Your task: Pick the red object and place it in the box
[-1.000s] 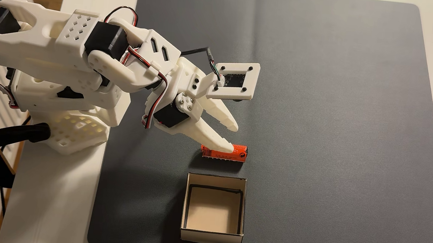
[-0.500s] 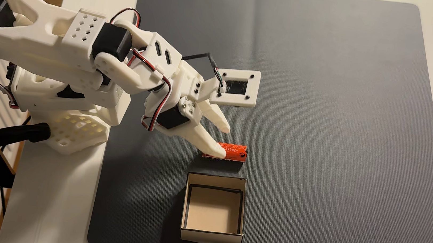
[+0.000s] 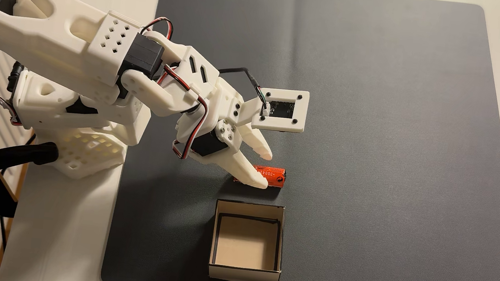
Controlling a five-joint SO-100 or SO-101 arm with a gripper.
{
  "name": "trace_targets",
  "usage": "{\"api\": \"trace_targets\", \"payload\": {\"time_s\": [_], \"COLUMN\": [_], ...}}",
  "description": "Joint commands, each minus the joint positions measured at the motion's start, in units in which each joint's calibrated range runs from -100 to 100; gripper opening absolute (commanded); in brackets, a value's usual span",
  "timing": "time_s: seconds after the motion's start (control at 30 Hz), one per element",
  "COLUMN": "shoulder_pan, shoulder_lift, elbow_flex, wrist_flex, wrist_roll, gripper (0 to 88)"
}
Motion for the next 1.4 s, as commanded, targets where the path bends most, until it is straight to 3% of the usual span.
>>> {"api": "trace_targets", "payload": {"time_s": [0.0,0.77,1.1,1.23,1.37], "shoulder_pan": [0.30,0.30,0.30,0.30,0.37], "shoulder_lift": [1.69,2.96,12.49,12.91,12.83], "elbow_flex": [0.28,0.19,-0.18,-0.27,-0.18], "wrist_flex": [-0.90,-0.20,-8.60,-8.77,-8.68], "wrist_roll": [-0.14,-0.14,-0.14,-0.09,-0.03], "gripper": [16.8,16.8,16.9,13.0,0.3]}}
